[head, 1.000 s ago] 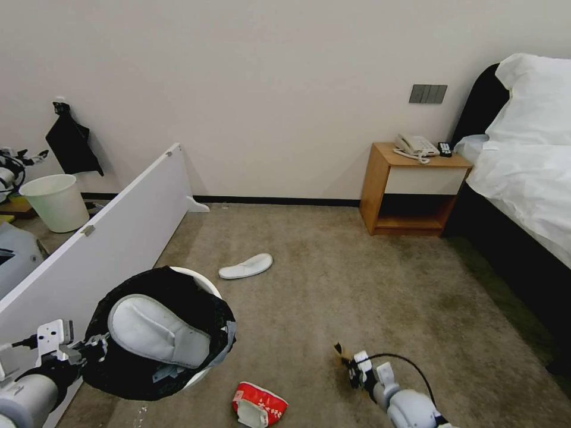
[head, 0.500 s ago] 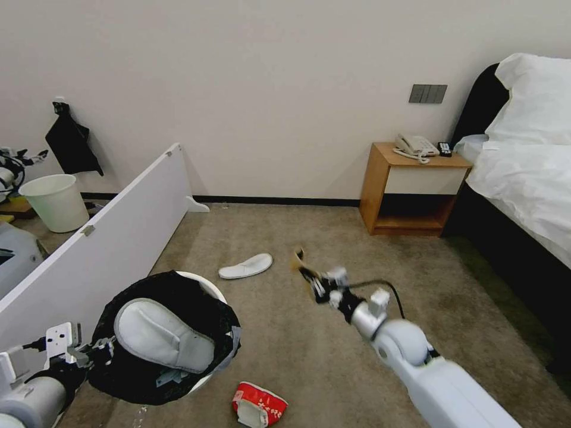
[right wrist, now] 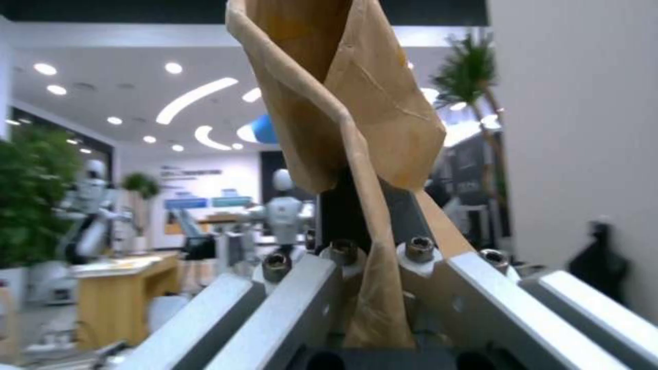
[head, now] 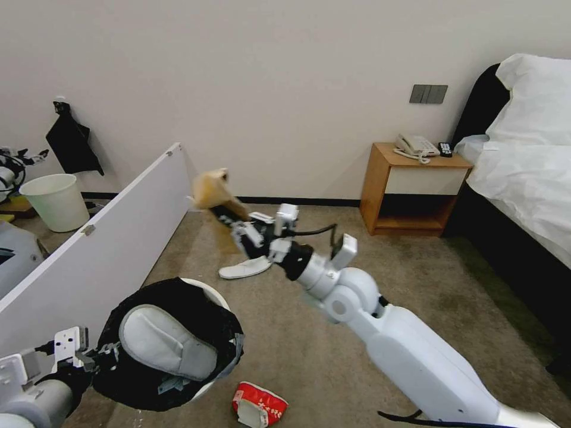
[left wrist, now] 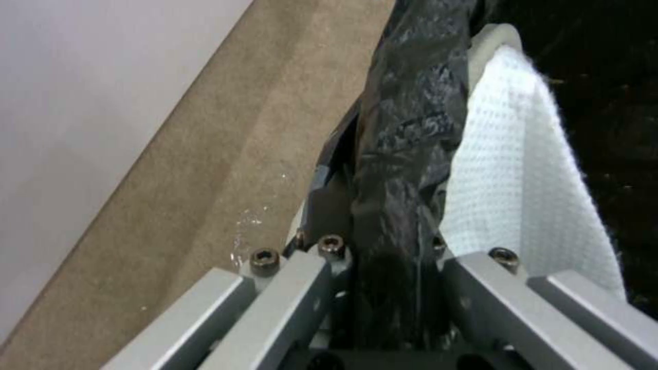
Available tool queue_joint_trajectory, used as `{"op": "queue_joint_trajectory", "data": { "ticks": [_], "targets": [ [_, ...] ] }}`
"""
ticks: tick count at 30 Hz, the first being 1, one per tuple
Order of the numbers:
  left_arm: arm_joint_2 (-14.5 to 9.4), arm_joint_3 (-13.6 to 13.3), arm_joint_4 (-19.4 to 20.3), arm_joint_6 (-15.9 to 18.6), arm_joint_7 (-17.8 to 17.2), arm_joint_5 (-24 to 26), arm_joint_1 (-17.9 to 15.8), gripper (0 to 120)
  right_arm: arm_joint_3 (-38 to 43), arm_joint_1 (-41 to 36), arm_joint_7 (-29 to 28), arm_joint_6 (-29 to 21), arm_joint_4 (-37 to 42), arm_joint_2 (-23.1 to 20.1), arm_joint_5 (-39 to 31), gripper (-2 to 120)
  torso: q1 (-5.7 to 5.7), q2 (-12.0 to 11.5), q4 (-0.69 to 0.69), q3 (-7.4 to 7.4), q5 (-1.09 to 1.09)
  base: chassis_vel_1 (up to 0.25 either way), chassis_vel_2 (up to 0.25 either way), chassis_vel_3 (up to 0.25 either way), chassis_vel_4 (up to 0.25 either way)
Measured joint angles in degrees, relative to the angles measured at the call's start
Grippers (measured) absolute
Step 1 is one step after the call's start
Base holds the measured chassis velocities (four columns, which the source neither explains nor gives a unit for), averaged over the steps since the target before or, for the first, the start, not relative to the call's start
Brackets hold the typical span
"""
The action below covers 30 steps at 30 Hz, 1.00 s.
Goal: Pick up the trash bin, then pick up the garbage from the floor and place it into the trash bin.
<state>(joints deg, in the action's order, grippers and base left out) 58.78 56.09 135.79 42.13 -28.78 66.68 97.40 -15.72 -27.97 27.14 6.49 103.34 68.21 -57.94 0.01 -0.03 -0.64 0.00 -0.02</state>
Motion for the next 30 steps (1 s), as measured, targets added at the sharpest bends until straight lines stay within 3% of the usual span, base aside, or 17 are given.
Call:
{"op": "queue_joint_trajectory", "data": {
  "ticks": [8, 30],
  "targets": [
    [-4.59, -0.07, -0.47, 0.00, -1.79, 3.77, -0.12, 3, -6.89, 0.78, -0.79, 0.50, 0.03, 3.63, -2.41, 0, 0.00, 0.00, -0.01, 0.00, 0.00, 0.000, 0.000, 0.000, 0.000],
    [-3.83, -0.09, -0.16, 0.00, -1.45, 3.67, 0.02, 3, -17.38, -3.27, -5.97, 0.51, -4.00, 1.70, 0.58, 0, 0.00, 0.00, -0.01, 0.00, 0.01, 0.000, 0.000, 0.000, 0.000]
  ]
}}
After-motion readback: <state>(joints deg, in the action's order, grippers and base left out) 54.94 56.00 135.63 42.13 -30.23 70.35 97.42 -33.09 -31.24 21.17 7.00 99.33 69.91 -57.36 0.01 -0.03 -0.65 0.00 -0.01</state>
